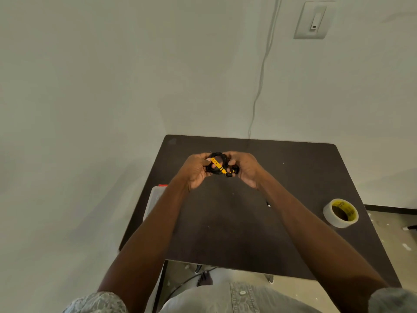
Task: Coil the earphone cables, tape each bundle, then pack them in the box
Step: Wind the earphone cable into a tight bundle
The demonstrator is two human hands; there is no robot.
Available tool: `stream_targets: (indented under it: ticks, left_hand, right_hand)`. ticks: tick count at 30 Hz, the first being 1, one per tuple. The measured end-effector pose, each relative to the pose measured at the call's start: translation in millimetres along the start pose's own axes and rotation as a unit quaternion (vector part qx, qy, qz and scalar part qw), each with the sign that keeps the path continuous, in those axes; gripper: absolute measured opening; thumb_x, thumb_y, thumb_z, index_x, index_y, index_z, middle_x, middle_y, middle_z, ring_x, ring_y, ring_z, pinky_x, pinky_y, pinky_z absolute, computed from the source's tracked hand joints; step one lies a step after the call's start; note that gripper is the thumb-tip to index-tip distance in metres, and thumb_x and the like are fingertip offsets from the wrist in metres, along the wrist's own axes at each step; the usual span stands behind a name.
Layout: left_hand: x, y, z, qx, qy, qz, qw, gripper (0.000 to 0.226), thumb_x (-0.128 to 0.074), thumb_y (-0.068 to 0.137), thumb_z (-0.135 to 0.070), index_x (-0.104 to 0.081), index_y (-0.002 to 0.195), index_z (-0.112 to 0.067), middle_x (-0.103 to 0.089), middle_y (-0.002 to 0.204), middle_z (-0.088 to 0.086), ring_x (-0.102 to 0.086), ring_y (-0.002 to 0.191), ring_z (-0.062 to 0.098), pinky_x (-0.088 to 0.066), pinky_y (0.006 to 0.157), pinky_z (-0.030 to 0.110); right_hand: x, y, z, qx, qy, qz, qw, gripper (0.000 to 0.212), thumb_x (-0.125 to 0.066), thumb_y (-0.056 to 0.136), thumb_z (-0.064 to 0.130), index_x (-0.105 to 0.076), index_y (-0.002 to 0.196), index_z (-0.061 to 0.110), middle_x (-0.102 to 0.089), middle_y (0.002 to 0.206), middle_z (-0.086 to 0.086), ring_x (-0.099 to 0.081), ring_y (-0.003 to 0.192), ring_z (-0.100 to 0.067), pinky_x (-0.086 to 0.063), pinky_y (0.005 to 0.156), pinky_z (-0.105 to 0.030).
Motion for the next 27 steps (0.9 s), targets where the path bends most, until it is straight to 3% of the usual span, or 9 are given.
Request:
stream_targets:
  ticks: [3, 8, 12, 17, 21, 24, 25, 27]
  left_hand:
    - [-4, 5, 7, 0.008, -0.014, 0.005, 1.0, 0.031, -0.035, 0.095, 0.008, -0.058, 0.115, 0.004, -0.06, 0.093, 0.013, -0.051, 0.065, 0.011, -0.048, 0.073, 0.031]
    - [3, 13, 24, 0.048, -0.089, 0.012, 0.995, 0.027, -0.04, 0.094, -0.001, -0.06, 0.111, -0.002, -0.056, 0.074, 0.003, -0.049, 0.053, 0.007, -0.038, 0.061, 0.025]
    - [4, 20, 52, 0.077, -0.043, -0.02, 0.996, 0.023, -0.049, 0.092, -0.001, -0.06, 0.11, -0.009, -0.058, 0.08, 0.001, -0.047, 0.05, 0.004, -0.038, 0.058, 0.025]
    - [14, 37, 89, 0.148, 0.039, -0.037, 0.988, 0.013, -0.057, 0.09, -0.003, -0.063, 0.09, -0.015, -0.067, 0.067, -0.001, -0.06, 0.062, 0.008, -0.045, 0.063, 0.025]
    - [17, 54, 114, 0.196, 0.055, -0.055, 0.978, 0.012, -0.061, 0.088, -0.004, -0.063, 0.088, -0.015, -0.069, 0.064, -0.002, -0.062, 0.072, 0.012, -0.049, 0.063, 0.028]
    - [18, 65, 126, 0.21, 0.055, -0.071, 0.974, 0.013, -0.061, 0.089, -0.001, -0.061, 0.086, -0.014, -0.065, 0.077, 0.004, -0.061, 0.072, 0.014, -0.052, 0.065, 0.03]
    - [19, 69, 128, 0.211, 0.055, -0.072, 0.973, 0.014, -0.061, 0.089, -0.001, -0.06, 0.086, -0.014, -0.064, 0.078, 0.005, -0.06, 0.072, 0.014, -0.052, 0.066, 0.03]
    - [22, 77, 131, 0.214, 0.059, -0.071, 0.972, 0.015, -0.06, 0.088, 0.001, -0.06, 0.087, -0.014, -0.063, 0.078, 0.005, -0.06, 0.07, 0.013, -0.052, 0.066, 0.029]
  right_hand:
    - [-2, 0, -12, -0.007, -0.039, 0.018, 0.999, 0.022, -0.058, 0.094, 0.019, -0.068, 0.108, 0.003, -0.069, 0.082, -0.005, -0.06, 0.064, -0.009, -0.044, 0.054, -0.021]
    - [14, 9, -38, -0.011, -0.083, -0.033, 0.996, 0.015, -0.056, 0.092, 0.001, -0.069, 0.092, 0.008, -0.065, 0.08, -0.008, -0.056, 0.071, -0.015, -0.045, 0.065, -0.026]
    - [22, 9, -64, -0.03, -0.095, -0.087, 0.991, 0.016, -0.054, 0.092, -0.002, -0.063, 0.086, 0.009, -0.06, 0.074, -0.007, -0.054, 0.065, -0.012, -0.044, 0.058, -0.023]
    - [33, 12, -109, -0.085, -0.022, -0.15, 0.985, 0.019, -0.052, 0.095, 0.004, -0.062, 0.083, 0.015, -0.06, 0.073, -0.002, -0.051, 0.064, -0.01, -0.039, 0.055, -0.02]
    - [39, 19, -136, -0.126, 0.016, -0.182, 0.975, 0.02, -0.049, 0.096, 0.006, -0.058, 0.084, 0.019, -0.061, 0.074, -0.001, -0.052, 0.061, -0.01, -0.04, 0.048, -0.019]
    - [41, 25, -142, -0.111, 0.017, -0.193, 0.975, 0.006, -0.058, 0.09, 0.027, -0.062, 0.095, 0.026, -0.066, 0.083, 0.004, -0.057, 0.069, -0.012, -0.042, 0.059, -0.023]
    - [42, 28, -143, -0.098, 0.008, -0.186, 0.978, 0.015, -0.063, 0.086, 0.035, -0.064, 0.1, 0.03, -0.068, 0.087, 0.007, -0.059, 0.075, -0.011, -0.042, 0.064, -0.025]
    - [42, 33, -141, -0.078, -0.011, -0.168, 0.983, 0.016, -0.07, 0.084, 0.033, -0.069, 0.099, 0.029, -0.07, 0.09, 0.005, -0.06, 0.078, -0.01, -0.042, 0.065, -0.025]
Point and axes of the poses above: each hand's wrist, its own y-axis towards the middle knuckle, its own x-axis out of the back of the hand, z = x × y, the point moved 6 cm from there along y, towards the middle knuckle
